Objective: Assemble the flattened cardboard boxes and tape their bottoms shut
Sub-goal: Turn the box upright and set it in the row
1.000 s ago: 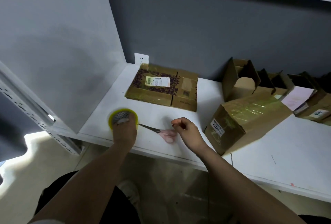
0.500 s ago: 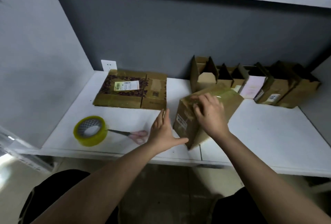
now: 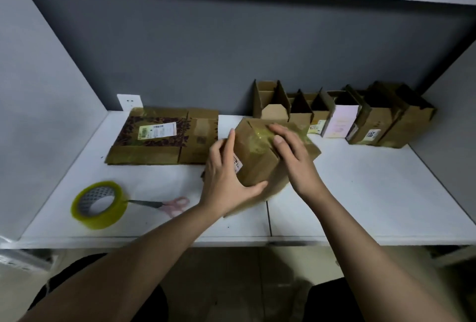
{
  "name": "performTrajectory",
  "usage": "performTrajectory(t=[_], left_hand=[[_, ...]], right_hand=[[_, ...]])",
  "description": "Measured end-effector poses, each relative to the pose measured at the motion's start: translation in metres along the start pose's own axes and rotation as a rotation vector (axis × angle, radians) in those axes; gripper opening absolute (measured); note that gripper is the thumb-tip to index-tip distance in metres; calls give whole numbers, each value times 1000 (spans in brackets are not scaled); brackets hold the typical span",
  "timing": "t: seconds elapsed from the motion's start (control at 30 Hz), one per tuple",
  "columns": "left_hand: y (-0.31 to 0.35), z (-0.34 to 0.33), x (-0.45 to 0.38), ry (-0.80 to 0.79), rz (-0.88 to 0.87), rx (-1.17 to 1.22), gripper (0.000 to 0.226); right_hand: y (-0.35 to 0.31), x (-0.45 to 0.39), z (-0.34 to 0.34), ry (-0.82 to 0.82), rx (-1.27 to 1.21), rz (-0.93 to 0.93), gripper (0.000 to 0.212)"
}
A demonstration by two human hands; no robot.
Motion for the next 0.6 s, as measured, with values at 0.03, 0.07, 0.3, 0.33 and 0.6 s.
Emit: performTrajectory(t=[0.03, 0.07, 0.3, 0.33, 0.6], left_hand=[[10, 15, -3, 50, -62, -84, 118], [21, 29, -5, 92, -122, -173, 116], [59, 59, 9, 205, -424, -502, 106], [59, 58, 10, 199, -427, -521, 105], [52, 58, 23, 171, -395, -589, 99]], right_hand=[[-3, 1, 1, -4, -111, -35, 37], [-7, 2, -1, -21, -195, -67, 37], [-3, 6, -27, -156, -280, -199, 57], [-1, 7, -28, -131, -268, -194, 59], [9, 14, -35, -39, -200, -216, 72]])
Point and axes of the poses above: each hand's wrist, its own x-axis away from the middle knuckle, its own z-axis out of the back of the hand, y = z × x, the point moved 10 cm from there along -x, towards the middle knuckle, and after that the axes turned 5 degrees about z, right-handed, at the moved point
